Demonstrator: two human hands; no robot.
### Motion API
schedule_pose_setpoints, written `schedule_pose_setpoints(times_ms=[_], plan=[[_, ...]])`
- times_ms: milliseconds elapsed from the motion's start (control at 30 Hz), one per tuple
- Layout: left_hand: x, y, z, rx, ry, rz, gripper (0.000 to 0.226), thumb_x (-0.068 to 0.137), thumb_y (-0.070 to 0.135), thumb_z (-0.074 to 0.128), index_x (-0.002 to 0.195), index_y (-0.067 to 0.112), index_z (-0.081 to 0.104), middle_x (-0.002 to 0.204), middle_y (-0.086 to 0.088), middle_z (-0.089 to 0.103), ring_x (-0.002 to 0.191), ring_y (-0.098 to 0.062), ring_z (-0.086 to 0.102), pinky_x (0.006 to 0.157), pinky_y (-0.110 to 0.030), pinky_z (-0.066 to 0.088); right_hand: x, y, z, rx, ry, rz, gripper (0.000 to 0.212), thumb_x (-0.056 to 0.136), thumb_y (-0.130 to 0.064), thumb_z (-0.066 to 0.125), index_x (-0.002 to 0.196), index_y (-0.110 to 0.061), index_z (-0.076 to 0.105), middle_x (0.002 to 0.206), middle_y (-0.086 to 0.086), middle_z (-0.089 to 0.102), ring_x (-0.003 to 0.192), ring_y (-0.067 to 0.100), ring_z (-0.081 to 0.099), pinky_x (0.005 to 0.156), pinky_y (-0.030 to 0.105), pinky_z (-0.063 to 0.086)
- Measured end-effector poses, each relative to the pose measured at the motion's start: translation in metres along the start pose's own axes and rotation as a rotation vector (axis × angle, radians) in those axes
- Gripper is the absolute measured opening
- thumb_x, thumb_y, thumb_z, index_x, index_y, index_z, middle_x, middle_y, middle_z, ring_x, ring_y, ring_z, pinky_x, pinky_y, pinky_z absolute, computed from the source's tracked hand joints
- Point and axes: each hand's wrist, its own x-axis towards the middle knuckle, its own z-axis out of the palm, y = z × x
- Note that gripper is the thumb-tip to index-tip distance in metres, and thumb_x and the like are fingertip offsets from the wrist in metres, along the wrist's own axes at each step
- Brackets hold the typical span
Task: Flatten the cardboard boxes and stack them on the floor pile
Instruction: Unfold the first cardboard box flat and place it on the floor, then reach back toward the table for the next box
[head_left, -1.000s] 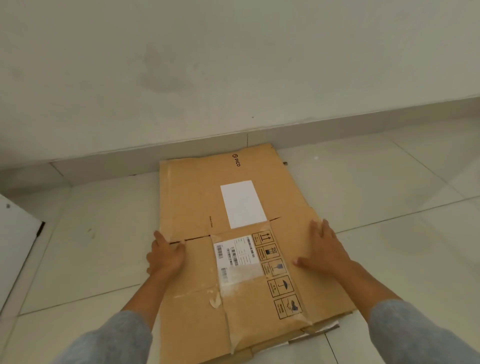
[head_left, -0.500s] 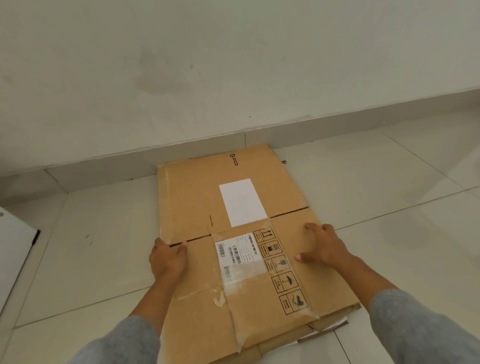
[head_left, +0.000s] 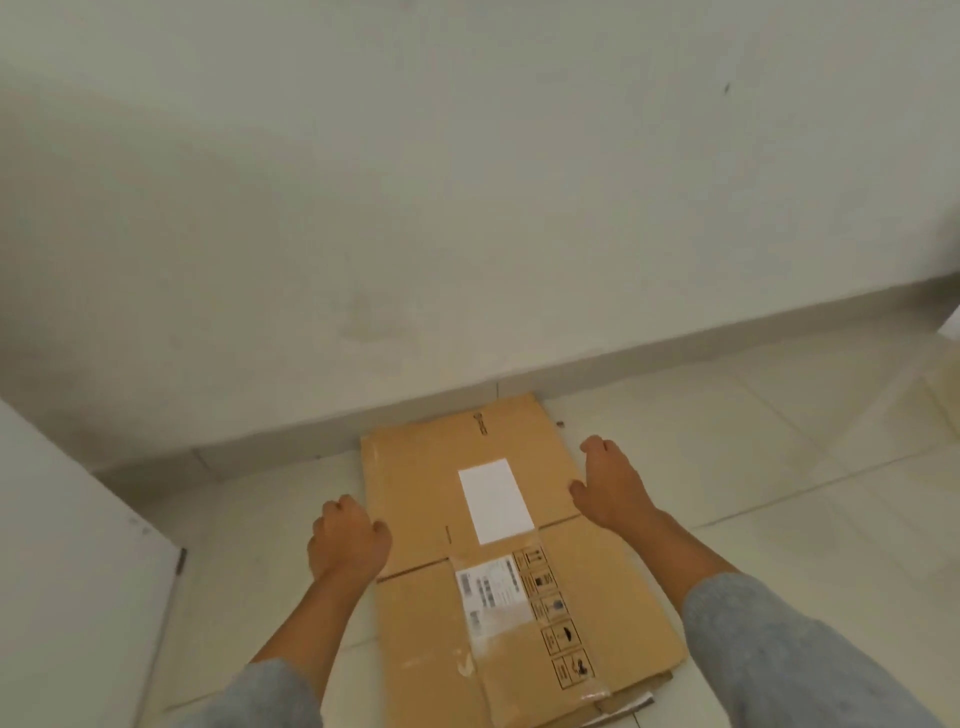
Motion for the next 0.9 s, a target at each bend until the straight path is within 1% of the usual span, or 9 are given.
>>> schedule_pose_setpoints(times_ms=[33,167,333,400,467,533,667,800,900], plan=[[-0.003,0.012,-0.024,-0.024,0.022,0.010,0.039,0.088,0.023,0.050,0.118,-0.001,0.048,0.124,-0.020,0.049,0.113,-0.036,0.050,0.089,-0.042,0.045,-0.005,-0.018,-0.018,0.020,0.015,-0.015,0.043,0.089,-0.012,0.055,0.128,-0.001,0.038,0.131,0.016,0.045,0.114,0.031,0.050,0.092,0.036,0.043],[-0.026,0.055,-0.184,-0.130,0.122,0.074,0.036,0.088,0.021,0.051,0.114,-0.004,0.048,0.120,-0.023,0.051,0.111,-0.039,0.051,0.090,-0.045,0.045,-0.036,-0.122,-0.138,0.079,0.077,-0.070,0.040,0.090,-0.012,0.054,0.127,-0.004,0.041,0.130,0.013,0.046,0.115,0.029,0.050,0.087,0.031,0.041],[-0.065,0.086,-0.370,-0.123,0.213,0.157,0.032,0.091,0.023,0.044,0.114,0.000,0.048,0.121,-0.019,0.052,0.111,-0.036,0.051,0.091,-0.043,0.044,-0.089,-0.245,-0.280,0.136,0.146,-0.133,0.038,0.091,-0.017,0.053,0.126,-0.006,0.042,0.129,0.010,0.050,0.116,0.027,0.051,0.092,0.033,0.043],[-0.079,0.090,-0.435,-0.141,0.272,0.193,0.030,0.092,0.024,0.043,0.112,0.001,0.048,0.119,-0.017,0.054,0.108,-0.034,0.052,0.088,-0.042,0.046,-0.111,-0.287,-0.323,0.186,0.182,-0.165,0.037,0.091,-0.017,0.053,0.125,-0.006,0.043,0.127,0.010,0.052,0.115,0.026,0.052,0.093,0.033,0.043],[-0.092,0.087,-0.490,-0.194,0.330,0.207,0.029,0.093,0.025,0.043,0.111,0.003,0.049,0.118,-0.015,0.055,0.107,-0.032,0.053,0.083,-0.039,0.045,-0.133,-0.325,-0.355,0.218,0.228,-0.202,0.036,0.090,-0.017,0.053,0.124,-0.007,0.045,0.126,0.009,0.053,0.115,0.026,0.052,0.093,0.034,0.043],[-0.109,0.074,-0.534,-0.253,0.389,0.215,0.028,0.093,0.024,0.044,0.110,0.003,0.051,0.118,-0.014,0.056,0.107,-0.032,0.053,0.079,-0.037,0.042,-0.157,-0.359,-0.373,0.226,0.262,-0.247,0.034,0.090,-0.018,0.053,0.122,-0.008,0.046,0.124,0.009,0.054,0.114,0.026,0.052,0.092,0.034,0.043],[-0.153,0.030,-0.591,-0.323,0.484,0.242,0.023,0.091,0.021,0.046,0.105,0.003,0.053,0.113,-0.013,0.059,0.105,-0.030,0.053,0.083,-0.036,0.043,-0.212,-0.415,-0.382,0.248,0.304,-0.348,0.032,0.090,-0.017,0.052,0.120,-0.009,0.048,0.123,0.007,0.054,0.111,0.025,0.053,0.089,0.032,0.043],[-0.188,-0.028,-0.630,-0.337,0.548,0.235,0.021,0.091,0.020,0.047,0.104,0.005,0.054,0.112,-0.010,0.060,0.105,-0.027,0.053,0.081,-0.034,0.041,-0.268,-0.472,-0.371,0.262,0.292,-0.443,0.031,0.090,-0.017,0.052,0.119,-0.009,0.049,0.122,0.007,0.054,0.110,0.025,0.054,0.090,0.033,0.044],[-0.200,-0.077,-0.659,-0.336,0.590,0.208,0.020,0.091,0.019,0.046,0.102,0.004,0.054,0.110,-0.011,0.060,0.103,-0.028,0.053,0.078,-0.034,0.040,-0.301,-0.520,-0.353,0.267,0.280,-0.513,0.030,0.089,-0.017,0.052,0.117,-0.008,0.049,0.121,0.008,0.055,0.108,0.026,0.054,0.090,0.033,0.044]])
